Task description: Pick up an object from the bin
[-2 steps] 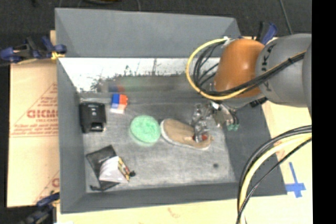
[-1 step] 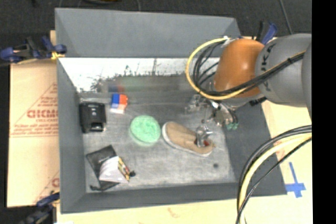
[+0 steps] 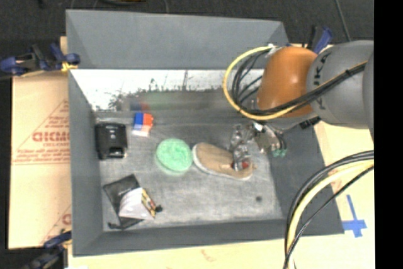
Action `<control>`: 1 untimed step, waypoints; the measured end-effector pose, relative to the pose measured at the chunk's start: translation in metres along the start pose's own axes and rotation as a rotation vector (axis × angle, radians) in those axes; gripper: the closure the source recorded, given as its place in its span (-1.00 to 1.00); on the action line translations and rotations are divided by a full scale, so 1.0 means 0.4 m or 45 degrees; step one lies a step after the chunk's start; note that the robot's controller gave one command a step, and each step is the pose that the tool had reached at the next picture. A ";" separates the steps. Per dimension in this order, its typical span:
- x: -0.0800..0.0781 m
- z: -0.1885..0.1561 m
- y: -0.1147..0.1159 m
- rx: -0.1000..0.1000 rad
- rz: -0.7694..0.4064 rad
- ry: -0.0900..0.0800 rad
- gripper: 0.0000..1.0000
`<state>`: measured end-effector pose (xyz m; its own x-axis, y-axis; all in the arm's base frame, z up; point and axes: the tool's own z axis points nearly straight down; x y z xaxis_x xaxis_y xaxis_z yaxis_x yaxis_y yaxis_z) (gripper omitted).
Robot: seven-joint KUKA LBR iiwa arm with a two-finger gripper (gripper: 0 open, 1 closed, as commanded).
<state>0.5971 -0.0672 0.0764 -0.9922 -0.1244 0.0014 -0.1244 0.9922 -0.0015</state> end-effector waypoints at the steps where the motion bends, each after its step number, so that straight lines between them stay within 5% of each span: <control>1: -0.007 0.002 -0.001 0.004 0.000 -0.023 -1.00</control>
Offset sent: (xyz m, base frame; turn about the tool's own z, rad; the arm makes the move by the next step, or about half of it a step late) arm 0.0000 0.0000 0.0000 0.0000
